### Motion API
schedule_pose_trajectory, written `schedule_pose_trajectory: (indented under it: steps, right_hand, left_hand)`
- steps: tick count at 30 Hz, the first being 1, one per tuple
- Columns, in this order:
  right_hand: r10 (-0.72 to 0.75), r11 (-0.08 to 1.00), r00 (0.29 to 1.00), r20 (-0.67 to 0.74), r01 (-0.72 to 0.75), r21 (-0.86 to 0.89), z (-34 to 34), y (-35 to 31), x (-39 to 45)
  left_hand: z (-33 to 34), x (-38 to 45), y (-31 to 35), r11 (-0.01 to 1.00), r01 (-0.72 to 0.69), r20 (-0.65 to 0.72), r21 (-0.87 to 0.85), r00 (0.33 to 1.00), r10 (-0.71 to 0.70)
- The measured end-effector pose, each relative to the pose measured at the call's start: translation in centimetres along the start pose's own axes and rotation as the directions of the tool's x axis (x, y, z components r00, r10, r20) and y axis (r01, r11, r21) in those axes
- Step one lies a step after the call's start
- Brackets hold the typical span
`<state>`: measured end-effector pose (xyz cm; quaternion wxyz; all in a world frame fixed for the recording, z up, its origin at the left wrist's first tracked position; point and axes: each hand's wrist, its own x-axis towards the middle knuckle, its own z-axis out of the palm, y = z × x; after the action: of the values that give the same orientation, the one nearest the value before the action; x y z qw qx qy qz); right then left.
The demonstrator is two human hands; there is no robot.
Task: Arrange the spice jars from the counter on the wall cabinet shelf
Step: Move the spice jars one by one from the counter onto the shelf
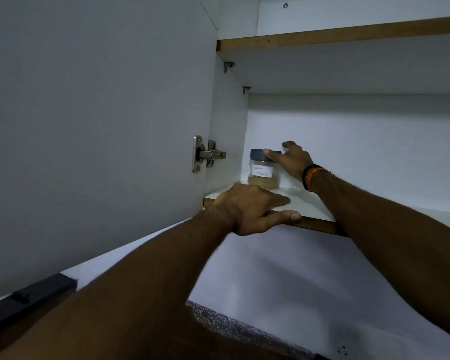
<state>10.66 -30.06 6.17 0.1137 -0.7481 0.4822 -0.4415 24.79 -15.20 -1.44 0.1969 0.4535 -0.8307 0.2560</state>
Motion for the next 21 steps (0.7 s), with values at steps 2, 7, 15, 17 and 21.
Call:
schedule_pose_trajectory:
  steps: [2,7,15,17,21]
  right_hand:
    - [0.011,1.0,1.0,-0.011,-0.011,-0.022,-0.5,0.1,-0.7]
    - [0.03,0.996,1.0,0.005,-0.03,-0.087,-2.1,0.2,-4.0]
    - [-0.008,0.981,0.996,0.09,0.025,-0.191,-5.6,-1.7,-12.0]
    - [-0.022,0.978,0.995,0.094,0.041,-0.203,-6.4,-2.1,-14.0]
    - [-0.016,0.977,0.999,0.048,0.026,-0.209,-7.8,-2.1,-18.4]
  left_hand:
    - [-0.2,0.0,0.1,1.0,0.013,0.028,-0.005,1.0,-0.013]
    - [-0.9,0.0,0.6,0.996,0.059,0.167,-0.06,0.985,-0.048]
    - [-1.8,-0.8,2.1,0.967,0.218,0.295,-0.129,0.94,-0.173]
    - [-2.0,-0.9,2.9,0.962,0.245,0.301,-0.118,0.932,-0.2]
    - [-2.2,-2.0,5.3,0.966,0.24,0.213,-0.099,0.953,-0.215]
